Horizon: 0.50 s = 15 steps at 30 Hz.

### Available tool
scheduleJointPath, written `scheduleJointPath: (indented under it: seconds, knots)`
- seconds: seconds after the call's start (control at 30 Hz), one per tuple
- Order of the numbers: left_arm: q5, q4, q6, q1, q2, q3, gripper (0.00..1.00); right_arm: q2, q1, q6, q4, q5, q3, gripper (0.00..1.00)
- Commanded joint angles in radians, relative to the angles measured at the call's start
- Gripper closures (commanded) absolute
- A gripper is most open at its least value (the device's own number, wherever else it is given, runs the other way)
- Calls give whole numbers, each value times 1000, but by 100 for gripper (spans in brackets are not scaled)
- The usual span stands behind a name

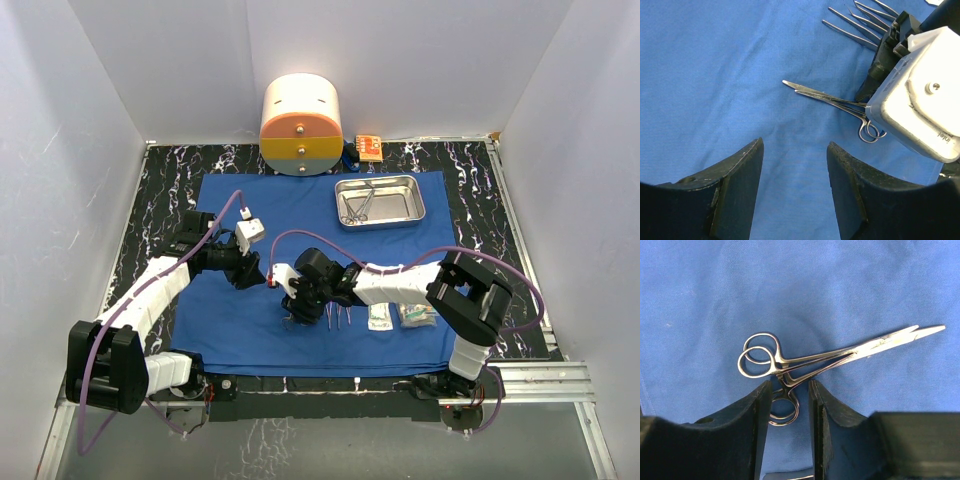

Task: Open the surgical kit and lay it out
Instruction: Adjust the medical item in the surgical kit.

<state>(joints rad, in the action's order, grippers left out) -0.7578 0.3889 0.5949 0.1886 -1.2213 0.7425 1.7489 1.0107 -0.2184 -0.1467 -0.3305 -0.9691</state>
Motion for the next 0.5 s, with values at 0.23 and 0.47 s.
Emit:
scheduleJointPath:
  seconds: [0.23, 0.47]
  knots:
    - [-31, -8, 23, -7, 11, -2, 48, -40, 1, 10, -6, 4, -39, 59]
    - [-6, 16, 101, 11, -24, -10, 49, -81, 0, 0, -9, 39, -54, 57]
